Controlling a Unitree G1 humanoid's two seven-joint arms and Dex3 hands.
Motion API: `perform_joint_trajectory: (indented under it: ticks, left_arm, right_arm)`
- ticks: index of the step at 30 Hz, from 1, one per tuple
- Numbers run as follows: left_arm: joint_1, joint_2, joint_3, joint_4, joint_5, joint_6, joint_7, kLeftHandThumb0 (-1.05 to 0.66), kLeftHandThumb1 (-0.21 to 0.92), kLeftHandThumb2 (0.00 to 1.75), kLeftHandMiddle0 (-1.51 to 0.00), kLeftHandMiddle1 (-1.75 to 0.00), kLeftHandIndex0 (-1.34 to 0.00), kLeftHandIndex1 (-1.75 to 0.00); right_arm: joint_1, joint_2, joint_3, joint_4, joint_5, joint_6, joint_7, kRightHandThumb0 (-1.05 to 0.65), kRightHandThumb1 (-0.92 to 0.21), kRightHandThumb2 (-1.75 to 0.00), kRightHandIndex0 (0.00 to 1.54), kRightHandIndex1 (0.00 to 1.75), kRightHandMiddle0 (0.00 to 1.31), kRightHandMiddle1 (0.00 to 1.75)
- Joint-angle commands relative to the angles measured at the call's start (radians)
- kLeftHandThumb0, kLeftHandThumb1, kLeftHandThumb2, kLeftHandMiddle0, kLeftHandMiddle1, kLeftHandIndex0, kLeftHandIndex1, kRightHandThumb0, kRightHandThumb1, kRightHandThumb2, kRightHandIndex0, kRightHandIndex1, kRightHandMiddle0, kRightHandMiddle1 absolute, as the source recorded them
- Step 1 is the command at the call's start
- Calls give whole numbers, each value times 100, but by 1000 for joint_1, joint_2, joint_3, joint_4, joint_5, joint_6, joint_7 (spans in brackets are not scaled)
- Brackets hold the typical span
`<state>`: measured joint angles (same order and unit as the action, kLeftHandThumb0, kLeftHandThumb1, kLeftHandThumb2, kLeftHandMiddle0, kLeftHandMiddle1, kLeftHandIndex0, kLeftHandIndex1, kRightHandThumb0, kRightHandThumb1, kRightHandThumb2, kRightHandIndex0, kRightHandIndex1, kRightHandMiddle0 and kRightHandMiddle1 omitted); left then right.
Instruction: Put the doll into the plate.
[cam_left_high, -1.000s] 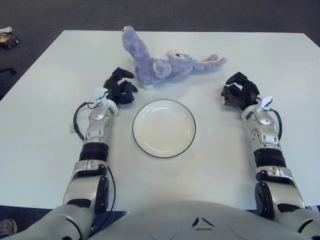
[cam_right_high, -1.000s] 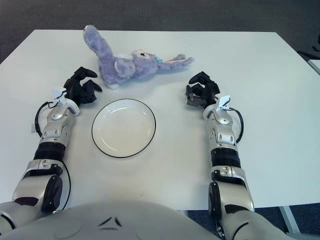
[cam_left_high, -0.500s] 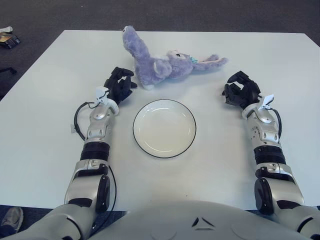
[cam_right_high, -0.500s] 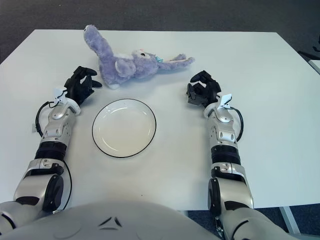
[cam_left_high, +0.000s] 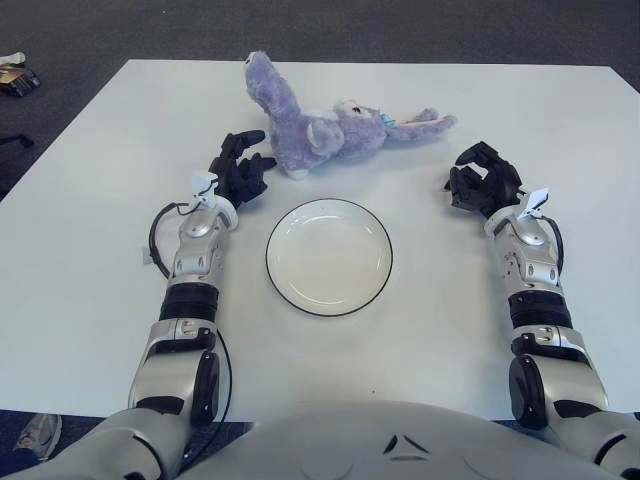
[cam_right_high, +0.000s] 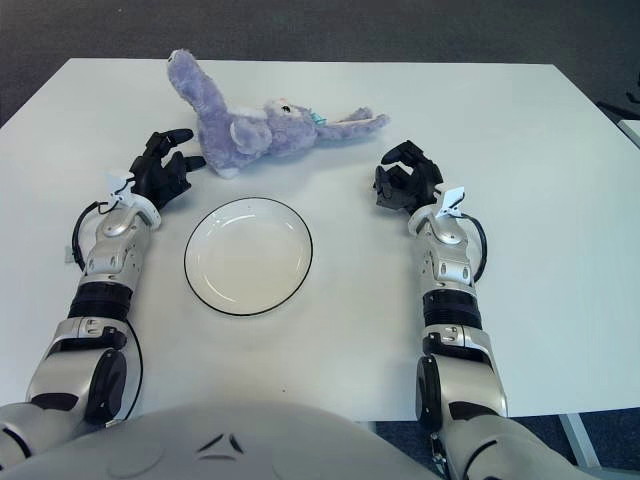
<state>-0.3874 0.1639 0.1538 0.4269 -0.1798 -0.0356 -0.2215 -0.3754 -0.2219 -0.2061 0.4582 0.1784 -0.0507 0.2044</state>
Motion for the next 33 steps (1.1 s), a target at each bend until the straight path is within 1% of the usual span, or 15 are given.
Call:
perform_joint_trajectory:
  ticks: [1, 6, 10, 14, 18, 20, 21, 23, 27, 33]
  left_arm:
    - [26, -2, -10, -3, 1, 67, 3, -42, 61, 99, -31, -88, 0, -89]
    - [21, -4, -16, -35, 10, 94, 11, -42, 61, 98, -29, -87, 0, -82]
    - [19, 1, -24, -102, 15, 146, 23, -42, 61, 97, -28, -86, 0, -76]
    - [19, 7, -29, -134, 23, 186, 31, -44, 61, 95, -26, -86, 0, -71]
    - [10, 18, -31, -174, 32, 257, 46, -46, 63, 90, -24, -90, 0, -63]
    - [8, 22, -31, -190, 35, 283, 50, -48, 65, 87, -22, -91, 0, -54]
    - [1, 30, -34, -215, 44, 321, 58, -48, 65, 87, -22, -91, 0, -52]
    - [-6, 39, -38, -248, 55, 369, 68, -52, 68, 81, -19, -89, 0, -41]
    - [-19, 53, -50, -298, 73, 442, 78, -56, 73, 74, -17, -86, 0, -30]
    - [-41, 62, -54, -328, 83, 512, 78, -60, 75, 69, -14, -84, 0, -25]
  right_arm:
    - [27, 2, -1, 29, -4, 49, -16, -1, -32, -131, 50, 174, 48, 174]
    - [7, -5, 0, 38, -19, 35, -35, -1, -34, -130, 49, 174, 48, 173]
    - [-7, -9, 1, 30, -22, 38, -43, -1, -36, -127, 47, 174, 46, 173]
    - [-15, -13, 4, 17, -24, 45, -49, -1, -38, -124, 46, 174, 44, 174]
    - [-23, -17, 5, 6, -24, 45, -46, -1, -39, -124, 45, 174, 44, 174]
    - [-24, -18, 6, 4, -24, 44, -45, -1, -39, -124, 45, 174, 44, 174]
    - [-26, -20, 7, -6, -23, 46, -43, -1, -39, -124, 45, 174, 44, 174]
    - [-27, -21, 9, -18, -23, 50, -41, -1, -38, -125, 46, 174, 45, 173]
    - [-28, -23, 10, -33, -25, 59, -44, -1, -37, -125, 47, 174, 46, 173]
    - [-29, -24, 9, -39, -29, 65, -48, -1, -36, -127, 48, 174, 46, 173]
